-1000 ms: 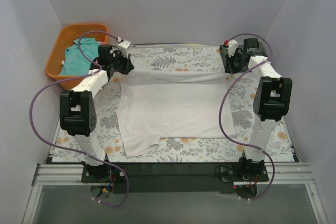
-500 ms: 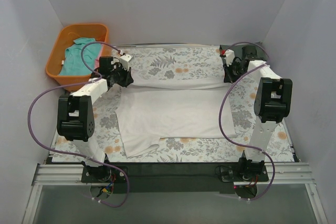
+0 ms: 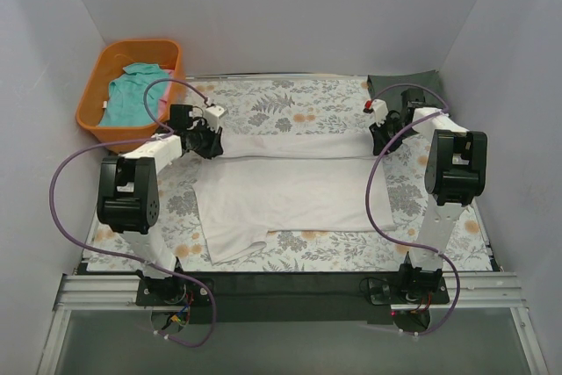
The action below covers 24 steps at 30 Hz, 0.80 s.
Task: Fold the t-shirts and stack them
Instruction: Fold the tshirt
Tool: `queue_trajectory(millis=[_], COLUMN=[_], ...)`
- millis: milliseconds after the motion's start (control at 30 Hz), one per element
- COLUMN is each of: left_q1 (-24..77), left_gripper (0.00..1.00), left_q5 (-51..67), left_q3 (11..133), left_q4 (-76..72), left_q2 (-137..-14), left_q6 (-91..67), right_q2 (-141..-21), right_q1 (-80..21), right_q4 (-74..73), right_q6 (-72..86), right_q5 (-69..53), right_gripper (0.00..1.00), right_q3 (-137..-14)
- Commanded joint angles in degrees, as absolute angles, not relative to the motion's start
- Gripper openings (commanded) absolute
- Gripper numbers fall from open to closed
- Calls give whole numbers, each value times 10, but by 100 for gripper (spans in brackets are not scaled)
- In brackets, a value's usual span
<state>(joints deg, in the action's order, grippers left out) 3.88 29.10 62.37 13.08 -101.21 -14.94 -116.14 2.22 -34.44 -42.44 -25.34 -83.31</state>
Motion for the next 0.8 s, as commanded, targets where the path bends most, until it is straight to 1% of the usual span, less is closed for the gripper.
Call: queue_trajectory(millis=[0, 33, 67, 100, 133, 200, 300, 333, 500, 767], left_q1=[39, 39, 38, 34, 32, 26, 25, 25, 28, 37], left_gripper=[9, 17, 19, 21, 28, 34, 48, 50, 50, 49], left_q5=[285, 284, 283, 284, 300, 311, 321, 321, 298, 249], left_q3=[652, 663, 686, 699, 711, 746, 779, 790, 847, 877], left_q4=[184, 218, 234, 243, 264, 274, 269, 268, 272, 278], left_q2=[-1026, -1033, -1036, -1036, -1034, -1031, -1033, -1037, -1098, -1159], left_q6=[-120, -118, -126, -132, -138, -161, -183, -200, -228, -237], right_q2=[-1137, -1136, -1135, -1133, -1132, -1127, -1130, -1137, -1164, -1184], right_q1=[20, 20, 20, 20, 20, 20, 20, 19, 13, 1], right_q4=[-366, -379, -386, -393, -399, -401, -403, -403, -404, -408], right_q6=[-455, -456, -456, -455, -453, -443, -428, -425, -415, -413], right_q5=[-251, -252, -256, -258, -256, -254, -256, -255, -243, -225], right_gripper=[26, 31, 34, 40, 41, 43, 43, 43, 40, 39], right_q3=[-830, -833, -845, -852, -857, -876, -895, -905, -928, -926])
